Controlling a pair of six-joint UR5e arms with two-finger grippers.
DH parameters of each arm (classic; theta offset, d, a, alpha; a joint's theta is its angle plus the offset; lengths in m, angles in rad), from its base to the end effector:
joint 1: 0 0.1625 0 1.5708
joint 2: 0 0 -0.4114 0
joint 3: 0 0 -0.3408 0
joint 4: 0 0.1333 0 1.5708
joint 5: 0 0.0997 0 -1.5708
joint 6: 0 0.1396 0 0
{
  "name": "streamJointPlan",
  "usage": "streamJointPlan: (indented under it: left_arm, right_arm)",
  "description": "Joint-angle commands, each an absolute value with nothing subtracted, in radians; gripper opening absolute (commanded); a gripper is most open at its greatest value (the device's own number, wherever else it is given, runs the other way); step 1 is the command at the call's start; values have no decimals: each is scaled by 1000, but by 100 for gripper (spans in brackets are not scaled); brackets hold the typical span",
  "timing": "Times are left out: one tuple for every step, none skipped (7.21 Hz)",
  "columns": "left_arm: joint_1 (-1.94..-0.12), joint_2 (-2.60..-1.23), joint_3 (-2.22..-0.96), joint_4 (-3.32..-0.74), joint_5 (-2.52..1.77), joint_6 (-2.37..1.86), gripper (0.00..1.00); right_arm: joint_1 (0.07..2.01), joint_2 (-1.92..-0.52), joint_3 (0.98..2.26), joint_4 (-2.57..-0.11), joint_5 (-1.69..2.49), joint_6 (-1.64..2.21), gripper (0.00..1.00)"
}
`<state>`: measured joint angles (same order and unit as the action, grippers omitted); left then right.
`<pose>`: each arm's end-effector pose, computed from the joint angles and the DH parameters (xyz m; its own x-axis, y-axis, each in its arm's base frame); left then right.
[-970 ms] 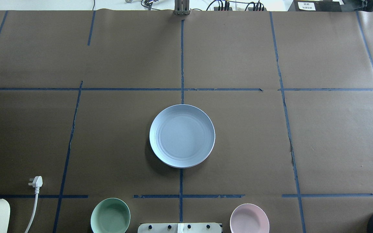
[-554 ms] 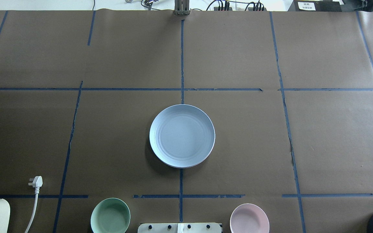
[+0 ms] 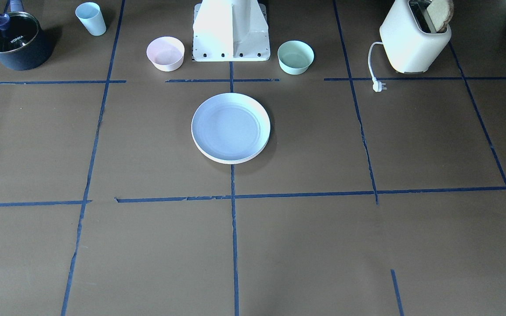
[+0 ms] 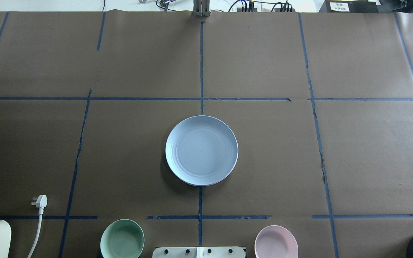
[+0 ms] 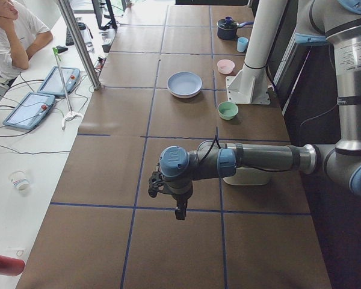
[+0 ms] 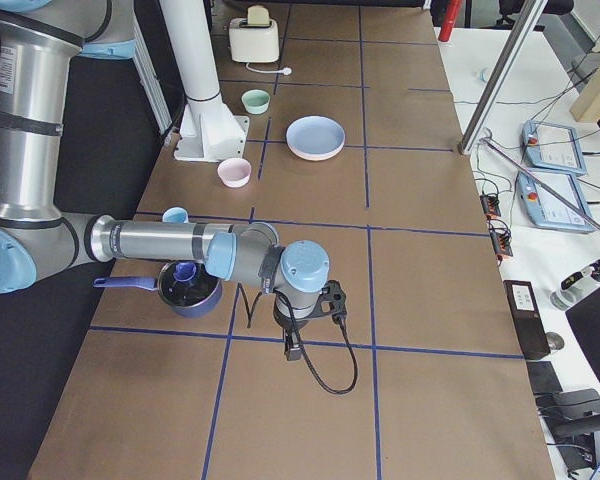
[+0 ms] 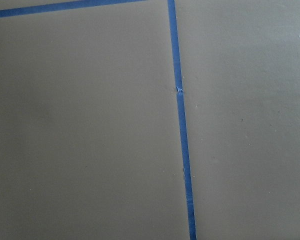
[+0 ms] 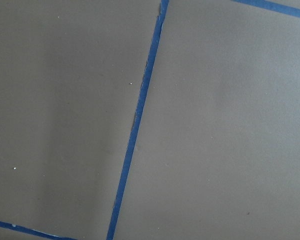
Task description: Stack three plates with pink and blue
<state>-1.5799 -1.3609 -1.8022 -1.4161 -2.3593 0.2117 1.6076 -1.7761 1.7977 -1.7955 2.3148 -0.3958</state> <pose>-0.0374 -0.3404 0.6683 0.6902 0.1099 -0.7152 -0.1391 0.9901 0.0179 0.0510 -0.3321 0.6786 0.6877 -0.2264 0.6898 0.2483 0.9662 0.0696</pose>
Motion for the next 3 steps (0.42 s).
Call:
streamJointPlan:
  left_arm:
    - [-1580,-1361,-1804,-1416,-2359,212,100]
    - [-1580,-1361,-1804,-1416,-2359,212,100]
    - [-1580,-1361,-1804,-1416,-2359,212,100]
  right_arm:
    - [1608,-1775,1798,-1795,2316,-396,100]
    - [1608,-1775,1796,-1795,2315,-396,100]
    - [1608,-1775,1795,-1796,2316,-396,100]
